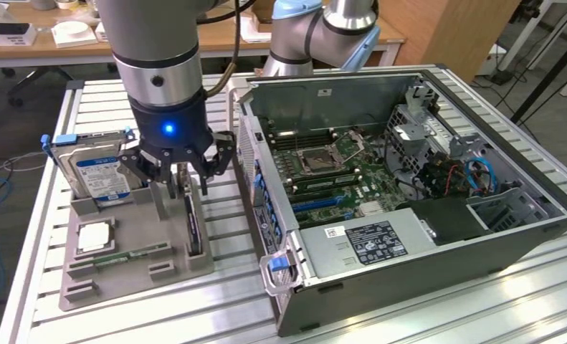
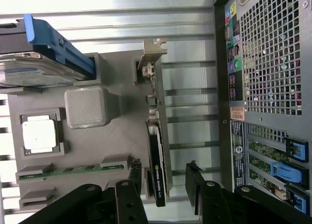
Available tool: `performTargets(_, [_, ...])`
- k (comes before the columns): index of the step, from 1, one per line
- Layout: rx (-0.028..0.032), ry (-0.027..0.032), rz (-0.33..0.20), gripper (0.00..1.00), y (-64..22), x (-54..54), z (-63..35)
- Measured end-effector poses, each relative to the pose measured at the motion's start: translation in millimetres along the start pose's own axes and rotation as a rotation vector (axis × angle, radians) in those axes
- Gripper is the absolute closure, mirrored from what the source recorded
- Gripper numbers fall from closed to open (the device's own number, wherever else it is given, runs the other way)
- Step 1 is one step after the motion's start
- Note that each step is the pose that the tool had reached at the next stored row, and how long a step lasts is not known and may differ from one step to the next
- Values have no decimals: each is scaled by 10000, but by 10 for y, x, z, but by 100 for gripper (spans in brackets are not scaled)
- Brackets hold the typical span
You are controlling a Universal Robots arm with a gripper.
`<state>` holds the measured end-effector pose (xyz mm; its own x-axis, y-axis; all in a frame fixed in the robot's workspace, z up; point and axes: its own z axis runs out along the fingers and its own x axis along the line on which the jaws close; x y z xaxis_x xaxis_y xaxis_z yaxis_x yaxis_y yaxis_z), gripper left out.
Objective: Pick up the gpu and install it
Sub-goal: 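Pick up the gpu and move the gpu toward the slot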
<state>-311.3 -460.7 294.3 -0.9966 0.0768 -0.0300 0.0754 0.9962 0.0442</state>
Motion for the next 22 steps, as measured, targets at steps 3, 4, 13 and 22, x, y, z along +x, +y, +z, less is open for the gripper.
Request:
performTargets(3, [-1,-4,-1,51,-1,0,18])
performTargets(4, [4,-3,0,51,-1,1,26])
performTargets(13, [11,-23,-2,51,-6,5,128])
performTargets(22, [11,-26,-2,51,-9,7,202])
